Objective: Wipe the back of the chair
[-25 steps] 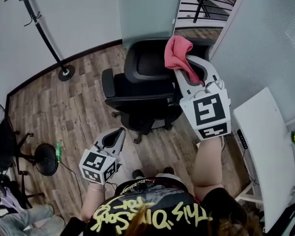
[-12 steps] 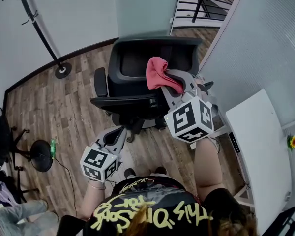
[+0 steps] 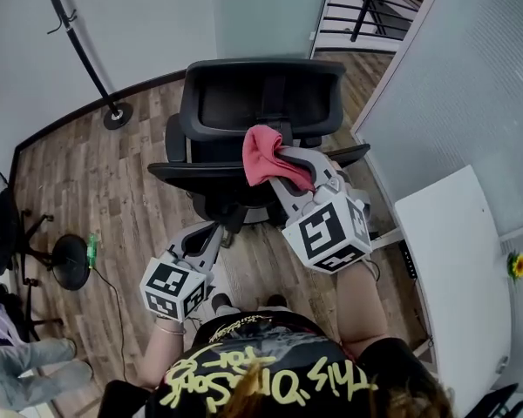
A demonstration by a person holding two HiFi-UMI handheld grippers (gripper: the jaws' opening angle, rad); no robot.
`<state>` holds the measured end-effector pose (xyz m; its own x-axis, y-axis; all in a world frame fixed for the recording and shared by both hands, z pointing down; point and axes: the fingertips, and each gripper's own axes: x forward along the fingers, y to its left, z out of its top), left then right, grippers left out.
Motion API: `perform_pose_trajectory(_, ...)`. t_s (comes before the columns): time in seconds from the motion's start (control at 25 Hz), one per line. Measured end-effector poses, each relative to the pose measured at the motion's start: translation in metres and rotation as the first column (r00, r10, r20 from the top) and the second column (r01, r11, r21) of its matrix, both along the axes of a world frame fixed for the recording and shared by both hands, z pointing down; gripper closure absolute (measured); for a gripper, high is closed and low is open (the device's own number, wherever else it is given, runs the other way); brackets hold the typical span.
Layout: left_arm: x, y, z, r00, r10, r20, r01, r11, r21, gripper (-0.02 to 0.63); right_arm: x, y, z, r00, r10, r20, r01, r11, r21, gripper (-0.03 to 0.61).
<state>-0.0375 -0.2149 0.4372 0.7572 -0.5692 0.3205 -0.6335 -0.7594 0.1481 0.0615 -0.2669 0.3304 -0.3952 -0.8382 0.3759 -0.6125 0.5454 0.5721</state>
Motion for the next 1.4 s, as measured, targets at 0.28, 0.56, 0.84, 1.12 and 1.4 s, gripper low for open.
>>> perform_pose_trajectory(0.28,0.016,0.014,0.0,1.0,-0.023,0.009,0.023,1.0,-0.006,0.621,0.0,0.02,0.014,0.996,-0.047,0.079,0.051,0.998,-0.043,0.513)
perform_pose_trajectory(0.56,0.029,0.021,0.001,0.999,-0.042,0.018,0.042,0.999,-0.005,0.62,0.002,0.035,0.024,0.986,-0.105,0.132,0.114,0.991,-0.066,0.512)
perform_pose_trajectory(0.84,0.041,0.019,-0.008,0.999,-0.048,0.026,0.048,0.999,0.022,0.621,0.008,0.05,0.019,0.936,-0.153,0.317,0.163,0.987,-0.005,0.512)
perform_pose_trajectory(1.12,0.051,0.015,-0.031,0.998,-0.06,0.008,0.059,0.994,0.091,0.621,0.042,0.062,0.001,0.785,-0.117,0.608,0.085,0.993,0.081,0.512)
perform_pose_trajectory(1.4,0.065,0.018,-0.031,0.999,-0.045,-0.002,0.045,0.991,0.123,0.621,0.067,0.073,0.026,0.709,-0.046,0.704,0.0,0.998,0.066,0.512)
